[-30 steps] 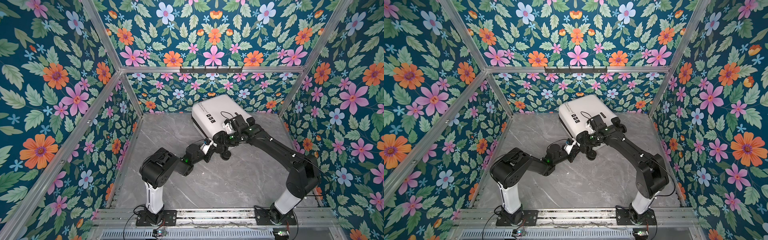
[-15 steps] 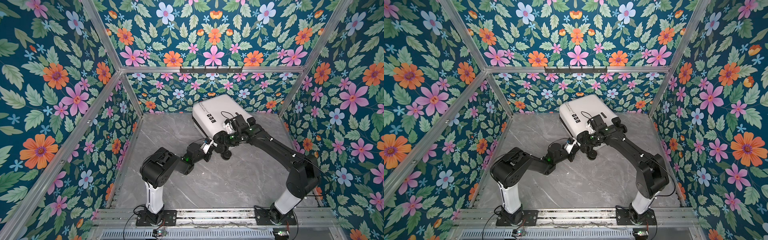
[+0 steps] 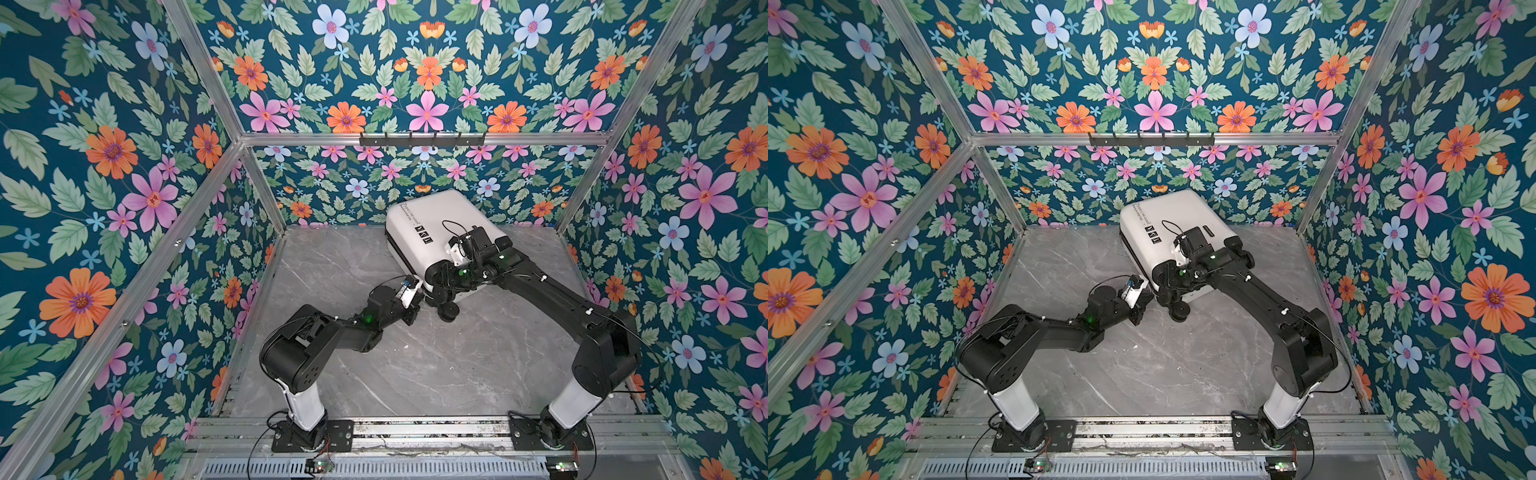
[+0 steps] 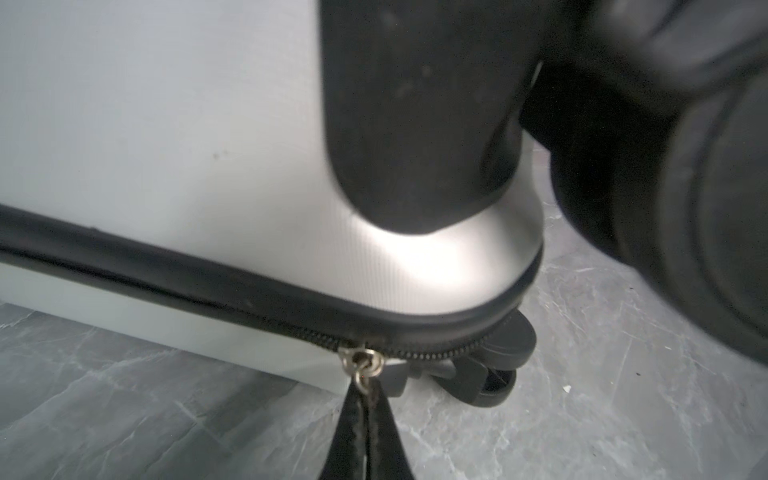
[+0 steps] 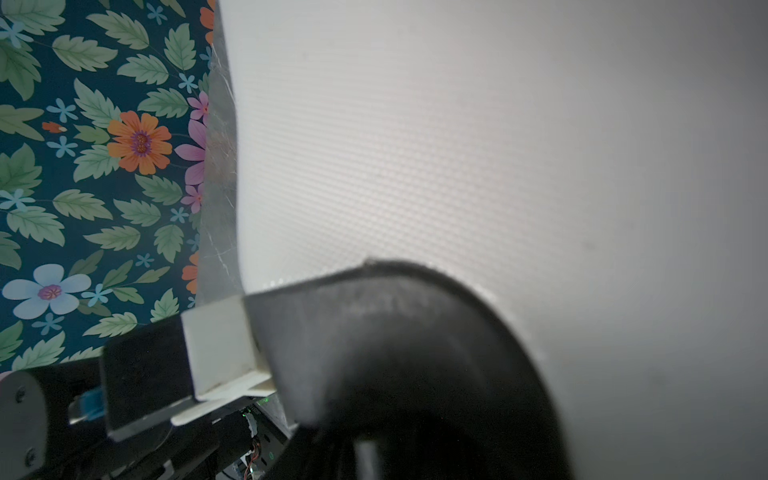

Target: Pack the luggage

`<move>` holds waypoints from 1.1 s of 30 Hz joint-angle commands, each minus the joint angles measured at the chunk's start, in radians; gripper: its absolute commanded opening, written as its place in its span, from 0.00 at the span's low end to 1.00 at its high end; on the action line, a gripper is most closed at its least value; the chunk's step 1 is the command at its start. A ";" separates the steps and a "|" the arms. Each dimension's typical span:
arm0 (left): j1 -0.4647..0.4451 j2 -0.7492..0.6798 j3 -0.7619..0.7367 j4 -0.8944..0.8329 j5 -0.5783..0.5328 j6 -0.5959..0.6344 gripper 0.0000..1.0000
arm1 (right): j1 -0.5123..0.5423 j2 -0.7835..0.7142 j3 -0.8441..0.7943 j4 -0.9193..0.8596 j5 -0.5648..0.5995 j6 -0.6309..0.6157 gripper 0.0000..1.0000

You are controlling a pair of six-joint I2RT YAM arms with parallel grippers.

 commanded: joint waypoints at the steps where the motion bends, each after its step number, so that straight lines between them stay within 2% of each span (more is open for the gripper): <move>1: -0.001 -0.018 0.001 0.047 0.065 0.020 0.00 | -0.001 0.000 0.016 0.049 -0.004 0.058 0.00; 13: -0.001 -0.015 -0.015 0.037 0.066 0.007 0.00 | 0.001 -0.073 0.030 0.051 0.046 0.048 0.00; 25: -0.073 -0.151 -0.005 -0.124 0.138 0.038 0.00 | 0.015 -0.035 0.054 0.019 0.091 0.026 0.00; 28: -0.087 -0.196 -0.029 -0.147 0.148 0.032 0.00 | 0.016 0.014 0.063 0.018 0.101 0.020 0.00; 33: -0.126 -0.207 -0.037 -0.144 0.123 0.010 0.00 | 0.021 0.046 0.080 0.031 0.095 0.031 0.00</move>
